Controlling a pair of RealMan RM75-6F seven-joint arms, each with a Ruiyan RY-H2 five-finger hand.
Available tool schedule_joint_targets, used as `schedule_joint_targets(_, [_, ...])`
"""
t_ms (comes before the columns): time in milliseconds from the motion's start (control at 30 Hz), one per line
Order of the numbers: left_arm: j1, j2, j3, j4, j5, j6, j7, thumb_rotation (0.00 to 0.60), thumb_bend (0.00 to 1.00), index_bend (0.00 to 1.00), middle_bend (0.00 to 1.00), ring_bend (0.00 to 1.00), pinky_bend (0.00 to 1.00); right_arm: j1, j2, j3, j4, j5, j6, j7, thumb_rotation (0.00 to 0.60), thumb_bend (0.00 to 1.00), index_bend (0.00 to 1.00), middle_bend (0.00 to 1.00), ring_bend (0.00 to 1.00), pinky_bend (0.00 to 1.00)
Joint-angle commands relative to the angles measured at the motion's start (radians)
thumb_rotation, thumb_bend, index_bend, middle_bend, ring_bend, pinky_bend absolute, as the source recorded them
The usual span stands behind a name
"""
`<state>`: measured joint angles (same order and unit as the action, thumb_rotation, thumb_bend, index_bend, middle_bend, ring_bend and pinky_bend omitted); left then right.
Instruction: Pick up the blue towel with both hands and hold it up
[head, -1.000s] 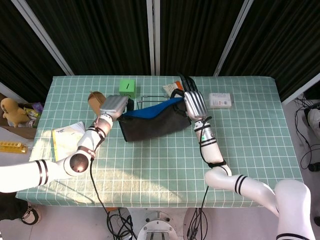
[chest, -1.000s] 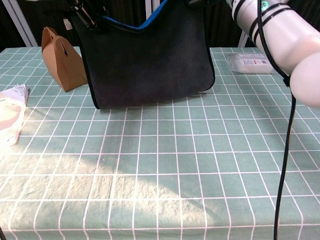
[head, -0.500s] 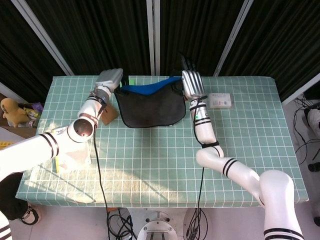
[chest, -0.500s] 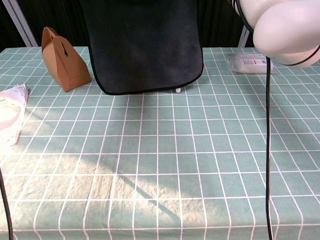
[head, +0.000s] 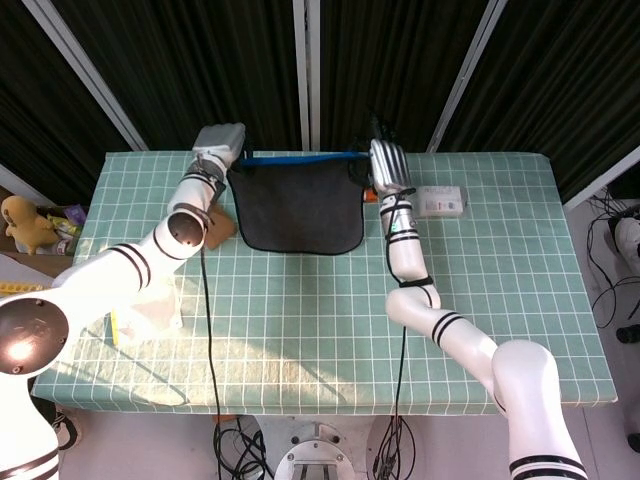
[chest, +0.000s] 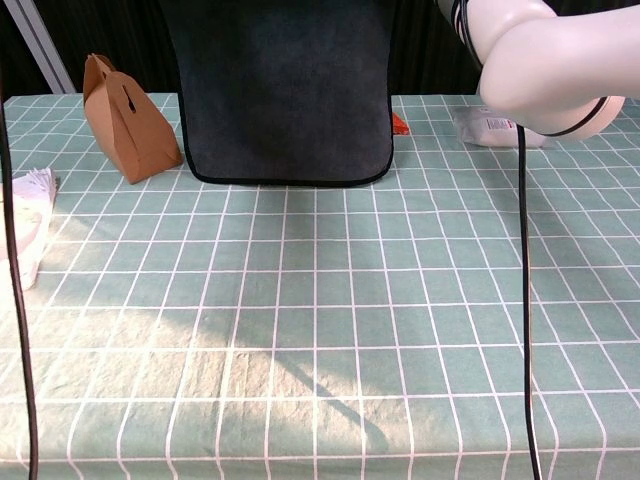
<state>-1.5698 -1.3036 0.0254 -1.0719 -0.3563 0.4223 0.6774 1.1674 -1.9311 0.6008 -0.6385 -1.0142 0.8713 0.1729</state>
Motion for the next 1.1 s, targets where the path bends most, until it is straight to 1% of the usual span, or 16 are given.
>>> schedule_joint_targets(33, [-0.017, -0.02, 0.021, 0.031, -0.028, -0.022, -0.005, 0.6, 0.46, 0.74, 0.56, 0.5, 0.56, 0.01, -0.008, -0.001, 0.029, 0.006, -0.015, 0.016, 0.6, 0.57, 1.0, 0.0, 0.0, 0.0])
schedule_joint_targets(200, [-0.025, -0.037, 0.039, 0.065, -0.063, -0.054, -0.03, 0.6, 0.46, 0.75, 0.56, 0.5, 0.56, 0.037, -0.015, -0.002, 0.091, 0.01, -0.055, 0.036, 0.6, 0.57, 1.0, 0.0, 0.0, 0.0])
schedule_joint_targets(333, [-0.032, -0.058, 0.058, 0.106, -0.083, -0.075, -0.058, 0.6, 0.46, 0.74, 0.56, 0.5, 0.56, 0.084, -0.032, -0.006, 0.176, 0.003, -0.091, 0.043, 0.6, 0.55, 1.0, 0.0, 0.0, 0.0])
schedule_joint_targets(433, [-0.036, -0.08, 0.071, 0.139, -0.088, -0.063, -0.068, 0.6, 0.46, 0.65, 0.56, 0.5, 0.56, 0.121, -0.051, 0.0, 0.239, 0.012, -0.11, 0.031, 0.6, 0.55, 1.0, 0.0, 0.0, 0.0])
schedule_joint_targets(467, [-0.036, -0.085, 0.073, 0.148, -0.092, -0.063, -0.072, 0.6, 0.45, 0.59, 0.55, 0.5, 0.56, 0.131, -0.056, 0.003, 0.256, 0.017, -0.119, 0.027, 0.6, 0.55, 1.0, 0.0, 0.0, 0.0])
schedule_joint_targets(500, [-0.035, -0.088, 0.075, 0.153, -0.094, -0.071, -0.074, 0.6, 0.45, 0.5, 0.55, 0.5, 0.56, 0.141, -0.059, 0.003, 0.272, 0.021, -0.135, 0.018, 0.6, 0.55, 1.0, 0.0, 0.0, 0.0])
schedule_joint_targets(533, [-0.034, -0.088, 0.078, 0.159, -0.096, -0.087, -0.077, 0.6, 0.43, 0.33, 0.52, 0.5, 0.55, 0.15, -0.063, -0.001, 0.293, 0.026, -0.159, -0.004, 0.6, 0.54, 0.96, 0.0, 0.0, 0.0])
schedule_joint_targets(567, [-0.032, -0.087, 0.08, 0.164, -0.096, -0.099, -0.082, 0.6, 0.4, 0.17, 0.48, 0.5, 0.53, 0.155, -0.065, -0.004, 0.307, 0.031, -0.184, -0.028, 0.6, 0.51, 0.81, 0.0, 0.0, 0.0])
schedule_joint_targets(600, [-0.029, -0.09, 0.078, 0.172, -0.088, -0.102, -0.09, 0.6, 0.34, 0.05, 0.41, 0.47, 0.5, 0.159, -0.064, -0.009, 0.317, 0.037, -0.22, -0.058, 0.6, 0.46, 0.61, 0.0, 0.0, 0.0])
schedule_joint_targets(633, [-0.023, -0.1, 0.067, 0.191, -0.06, -0.087, -0.106, 0.6, 0.29, 0.0, 0.35, 0.44, 0.47, 0.161, -0.061, -0.01, 0.32, 0.048, -0.253, -0.084, 0.6, 0.39, 0.33, 0.0, 0.0, 0.0])
schedule_joint_targets(667, [-0.018, -0.112, 0.056, 0.205, -0.027, -0.065, -0.117, 0.6, 0.23, 0.0, 0.27, 0.38, 0.42, 0.162, -0.059, -0.008, 0.321, 0.055, -0.265, -0.098, 0.6, 0.3, 0.09, 0.0, 0.0, 0.0])
schedule_joint_targets(700, [-0.008, -0.124, 0.042, 0.218, 0.02, -0.04, -0.131, 0.6, 0.18, 0.0, 0.21, 0.31, 0.36, 0.162, -0.057, -0.009, 0.319, 0.06, -0.271, -0.111, 0.6, 0.25, 0.02, 0.0, 0.0, 0.0])
schedule_joint_targets(767, [0.008, -0.136, 0.02, 0.225, 0.072, -0.001, -0.153, 0.6, 0.11, 0.0, 0.11, 0.21, 0.28, 0.159, -0.054, -0.01, 0.315, 0.063, -0.265, -0.122, 0.6, 0.18, 0.0, 0.0, 0.0, 0.0])
schedule_joint_targets(867, [0.031, -0.141, -0.011, 0.225, 0.124, 0.045, -0.178, 0.6, 0.09, 0.0, 0.03, 0.13, 0.23, 0.157, -0.049, 0.002, 0.303, 0.075, -0.245, -0.109, 0.6, 0.17, 0.0, 0.0, 0.0, 0.0])
schedule_joint_targets(933, [0.046, -0.14, -0.031, 0.22, 0.151, 0.075, -0.189, 0.6, 0.09, 0.0, 0.01, 0.11, 0.22, 0.155, -0.041, 0.009, 0.288, 0.077, -0.226, -0.084, 0.6, 0.17, 0.0, 0.0, 0.0, 0.0])
schedule_joint_targets(1100, [0.077, -0.12, -0.074, 0.179, 0.222, 0.137, -0.201, 0.6, 0.09, 0.0, 0.01, 0.11, 0.22, 0.13, -0.018, 0.001, 0.243, 0.059, -0.18, -0.041, 0.6, 0.18, 0.0, 0.0, 0.0, 0.0])
